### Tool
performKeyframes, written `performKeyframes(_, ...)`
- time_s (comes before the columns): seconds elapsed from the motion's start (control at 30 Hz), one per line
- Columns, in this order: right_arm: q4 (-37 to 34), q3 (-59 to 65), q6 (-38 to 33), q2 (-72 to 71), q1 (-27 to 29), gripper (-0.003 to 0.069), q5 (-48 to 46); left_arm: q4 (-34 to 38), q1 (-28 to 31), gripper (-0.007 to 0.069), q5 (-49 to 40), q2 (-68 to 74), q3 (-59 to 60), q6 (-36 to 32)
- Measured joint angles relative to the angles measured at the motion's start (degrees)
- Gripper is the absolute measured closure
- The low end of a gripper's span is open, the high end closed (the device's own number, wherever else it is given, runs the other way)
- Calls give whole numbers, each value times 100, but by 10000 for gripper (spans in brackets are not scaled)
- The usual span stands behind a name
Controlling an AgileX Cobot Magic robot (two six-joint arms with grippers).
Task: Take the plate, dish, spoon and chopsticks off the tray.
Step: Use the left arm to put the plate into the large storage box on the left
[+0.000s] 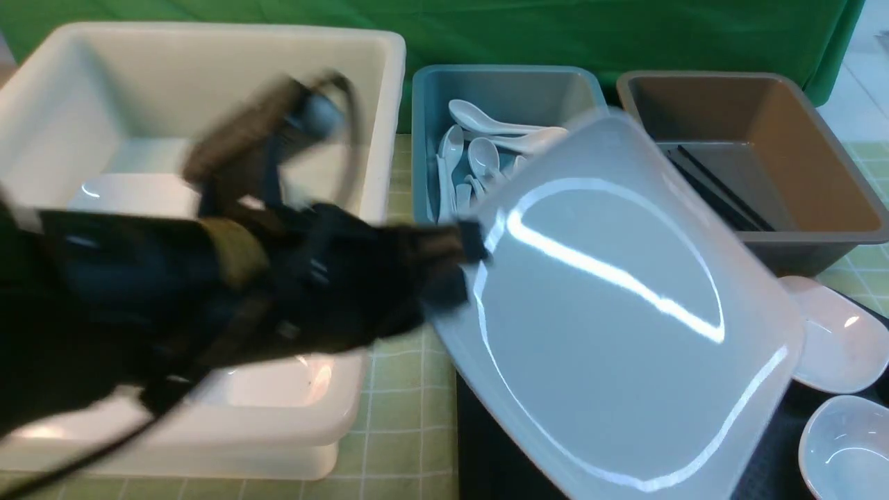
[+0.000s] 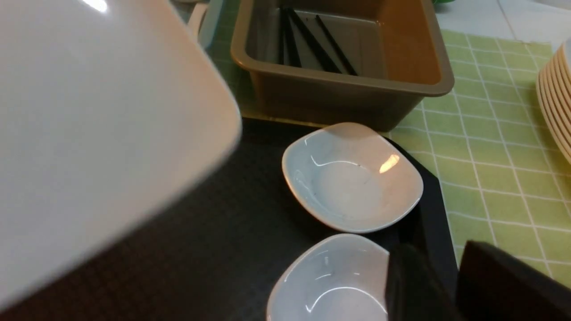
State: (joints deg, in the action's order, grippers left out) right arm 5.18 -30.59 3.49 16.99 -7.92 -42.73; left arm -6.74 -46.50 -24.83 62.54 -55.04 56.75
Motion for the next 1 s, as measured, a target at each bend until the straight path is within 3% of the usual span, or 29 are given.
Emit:
performKeyframes(0.2,0,0,0,0,0,488,0,-19,1191,613,1,-1005,0,-171)
performKeyframes(0.33,0,0,0,0,0,482,0,188,2362,613,-607,-1404,-292,-888)
performKeyframes(0.47,0,0,0,0,0,482,0,800,3617,613,-1355,-1313,-771,-2174)
performKeyframes(0.53,0,0,0,0,0,482,0,1662,4499,613,-1659,-999,-1000,-3167)
performKeyframes(0.57,0,0,0,0,0,482,0,1755,4575,613,-1676,-964,-1014,-3255)
performKeyframes(0.67,0,0,0,0,0,480,0,3961,6000,613,-1976,-166,-1102,-4927)
performKeyframes(0.73,0,0,0,0,0,477,0,4976,6677,613,-2045,239,-1102,-5675)
performKeyframes(0.77,0,0,0,0,0,475,0,5059,6741,613,-2045,271,-1102,-5709)
performKeyframes(0.83,0,0,0,0,0,470,0,5708,7413,613,-2004,560,-1107,-6135)
performKeyframes(1.0,0,0,0,0,0,462,0,5652,8105,613,-1906,919,-1131,-6287)
